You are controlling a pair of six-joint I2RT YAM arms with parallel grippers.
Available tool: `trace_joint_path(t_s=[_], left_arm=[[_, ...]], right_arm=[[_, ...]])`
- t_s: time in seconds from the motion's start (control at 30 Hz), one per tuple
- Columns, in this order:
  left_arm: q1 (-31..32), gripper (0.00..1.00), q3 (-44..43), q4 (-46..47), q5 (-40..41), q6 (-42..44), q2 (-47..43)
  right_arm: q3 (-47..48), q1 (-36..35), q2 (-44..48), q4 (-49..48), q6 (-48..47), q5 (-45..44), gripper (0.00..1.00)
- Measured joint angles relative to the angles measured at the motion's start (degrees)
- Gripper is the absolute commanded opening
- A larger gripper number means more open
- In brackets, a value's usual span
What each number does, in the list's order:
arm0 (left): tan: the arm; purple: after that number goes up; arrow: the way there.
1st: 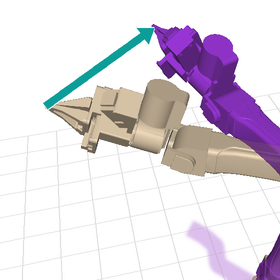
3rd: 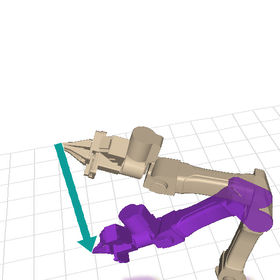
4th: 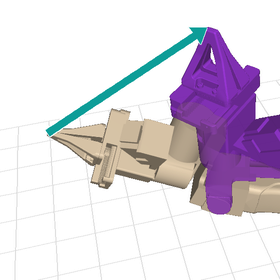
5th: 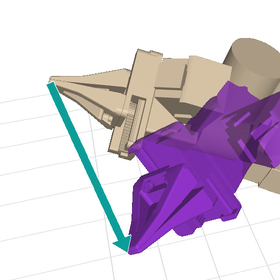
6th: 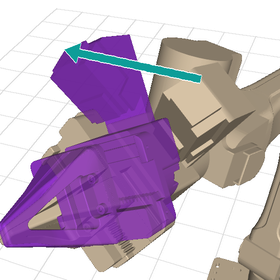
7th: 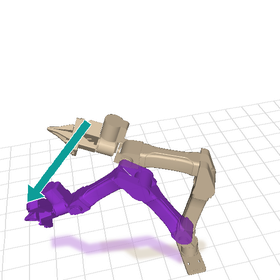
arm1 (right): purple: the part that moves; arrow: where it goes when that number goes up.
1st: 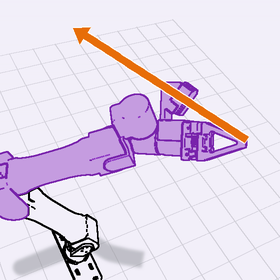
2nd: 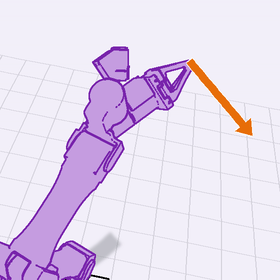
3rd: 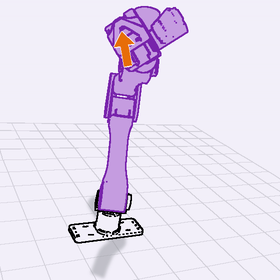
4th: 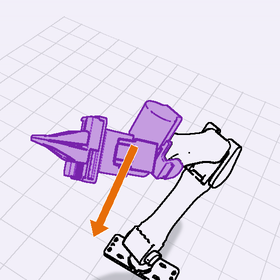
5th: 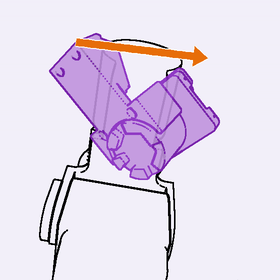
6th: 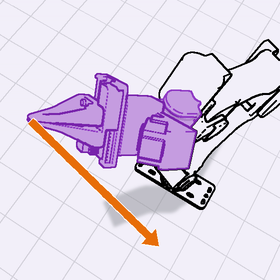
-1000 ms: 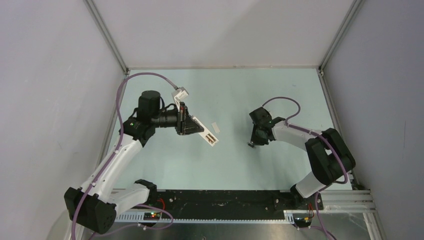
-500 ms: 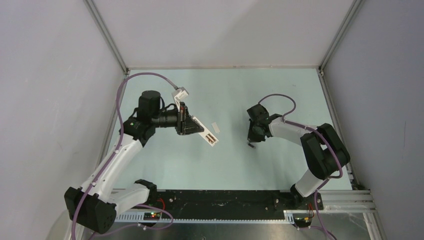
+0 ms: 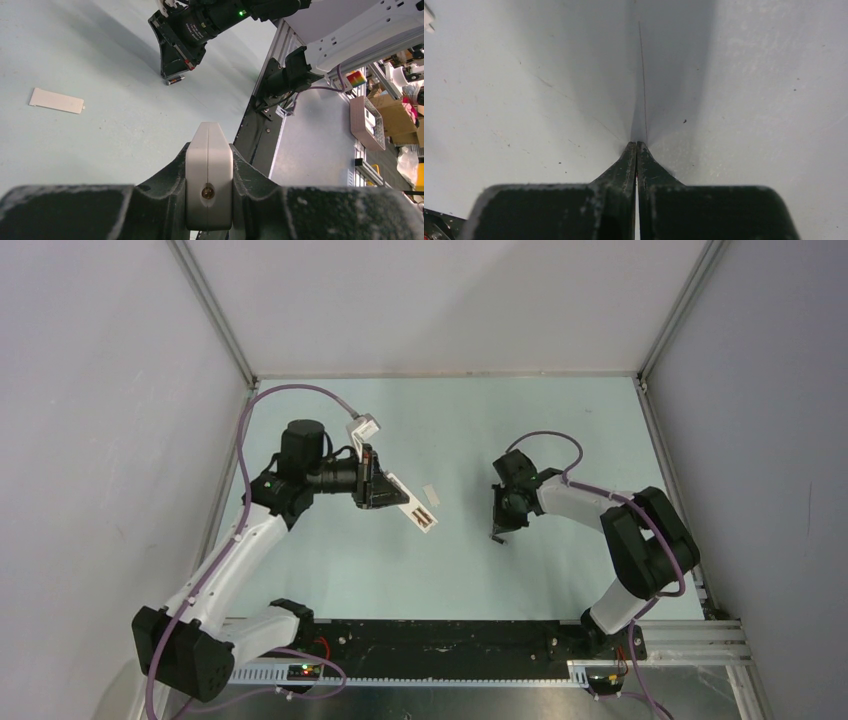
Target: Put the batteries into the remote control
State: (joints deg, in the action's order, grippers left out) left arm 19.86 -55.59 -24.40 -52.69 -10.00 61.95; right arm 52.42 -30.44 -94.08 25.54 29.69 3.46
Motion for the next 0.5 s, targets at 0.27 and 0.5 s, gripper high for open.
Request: trace_joint_path(t_s=[0.27,0.5], left_arm=[[0.0,0.0,-0.02,0.0,0.0,0.0,0.09],[0.0,0.0,-0.04,0.0,1.53,0.0,0.26]], right_arm=[[0.0,-1.51,0.17,0.5,-0.57,0.5,0.01],[0.0,-3.61,5.05,0.76,7.21,-3.1,0.19]])
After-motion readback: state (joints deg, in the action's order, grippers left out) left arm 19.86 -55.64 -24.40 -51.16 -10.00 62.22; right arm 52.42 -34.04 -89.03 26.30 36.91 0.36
